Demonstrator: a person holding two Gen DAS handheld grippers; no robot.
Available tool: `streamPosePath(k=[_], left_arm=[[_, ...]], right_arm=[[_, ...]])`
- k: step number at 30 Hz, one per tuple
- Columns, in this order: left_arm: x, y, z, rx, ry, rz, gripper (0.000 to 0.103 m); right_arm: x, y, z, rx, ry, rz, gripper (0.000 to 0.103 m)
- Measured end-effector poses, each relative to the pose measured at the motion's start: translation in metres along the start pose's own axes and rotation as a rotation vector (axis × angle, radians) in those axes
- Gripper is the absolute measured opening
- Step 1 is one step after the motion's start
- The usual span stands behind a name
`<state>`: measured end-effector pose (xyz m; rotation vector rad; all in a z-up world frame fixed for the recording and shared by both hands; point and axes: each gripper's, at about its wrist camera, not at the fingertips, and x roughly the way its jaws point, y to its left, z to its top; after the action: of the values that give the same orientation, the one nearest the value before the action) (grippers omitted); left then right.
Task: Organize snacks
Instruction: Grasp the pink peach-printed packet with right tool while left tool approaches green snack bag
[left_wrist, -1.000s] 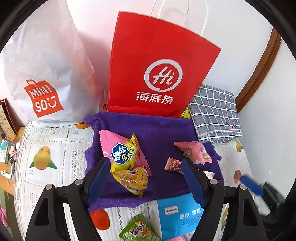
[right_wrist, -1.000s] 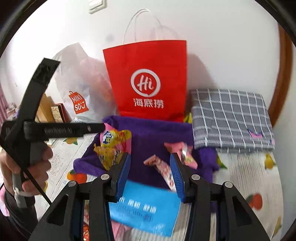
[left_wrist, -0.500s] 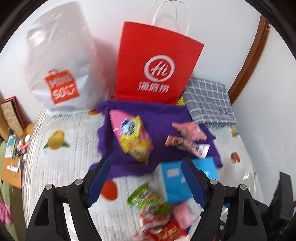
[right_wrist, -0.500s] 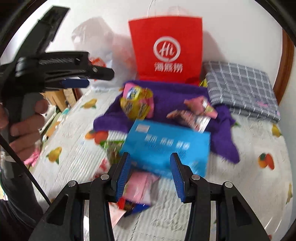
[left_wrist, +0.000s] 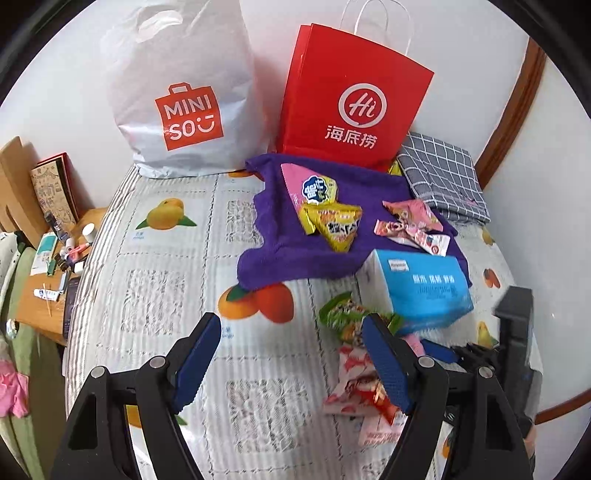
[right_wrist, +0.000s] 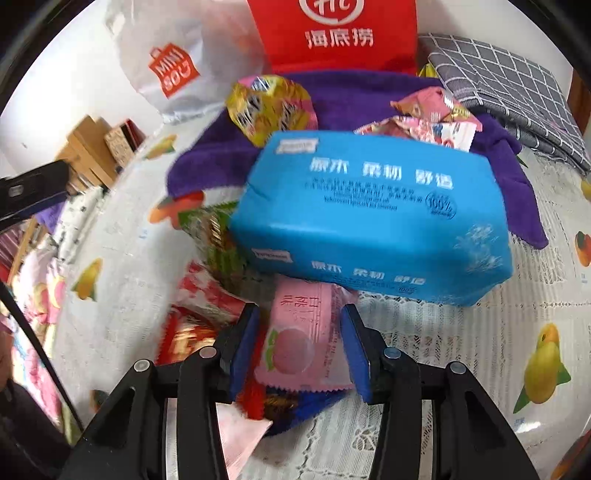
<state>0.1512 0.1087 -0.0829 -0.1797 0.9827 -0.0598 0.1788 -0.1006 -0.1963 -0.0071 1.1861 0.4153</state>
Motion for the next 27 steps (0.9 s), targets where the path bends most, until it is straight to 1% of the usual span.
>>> streamPosePath(k=[1,3,4,5,7,9,12,16,21,25,27], left_arm=[[0.0,-0.001,-0.001,-0.001,0.002,0.0,0.077],[0.0,0.0,-0.005,-0.003,0.008,-0.003,0.077],[0.001,-0.001,-0.007,-0.004,0.012,-0.002,0.077],[0.001,-0.001,-0.009,-0.004,0.015,0.0,0.077],[0.002,-0.004,-0.013,0.002,0.021,0.0,0.077],[0.004,-0.007,-0.019,0.009,0.03,0.0,0.077],[0.009,-0.013,-0.024,0.018,0.042,0.0,0.077],[0.02,-0.023,-0.033,0.023,0.064,-0.016,0.077],[0.031,-0.038,-0.041,0.037,0.066,-0.032,0.077],[0.043,-0.05,-0.043,0.055,0.072,-0.034,0.077],[0.049,-0.054,-0.042,0.06,0.075,-0.03,0.077]], right_arm=[[0.005,-0.001,-0.002,0.002,0.011,-0.007,0.047],[0.004,0.0,-0.005,-0.008,-0.017,-0.014,0.047],[0.004,-0.001,-0.005,-0.015,-0.018,-0.028,0.041],[0.002,-0.001,-0.006,-0.017,-0.022,-0.04,0.038],[-0.003,-0.004,-0.009,-0.014,-0.031,-0.018,0.037],[-0.011,-0.008,-0.011,-0.014,-0.049,-0.012,0.036],[-0.027,-0.018,-0.019,-0.019,-0.085,-0.03,0.037],[-0.042,-0.037,-0.032,-0.027,-0.121,-0.081,0.037],[-0.045,-0.066,-0.048,0.003,-0.145,-0.113,0.037],[-0.044,-0.082,-0.058,0.004,-0.178,-0.175,0.037],[-0.044,-0.089,-0.06,0.004,-0.199,-0.171,0.037]])
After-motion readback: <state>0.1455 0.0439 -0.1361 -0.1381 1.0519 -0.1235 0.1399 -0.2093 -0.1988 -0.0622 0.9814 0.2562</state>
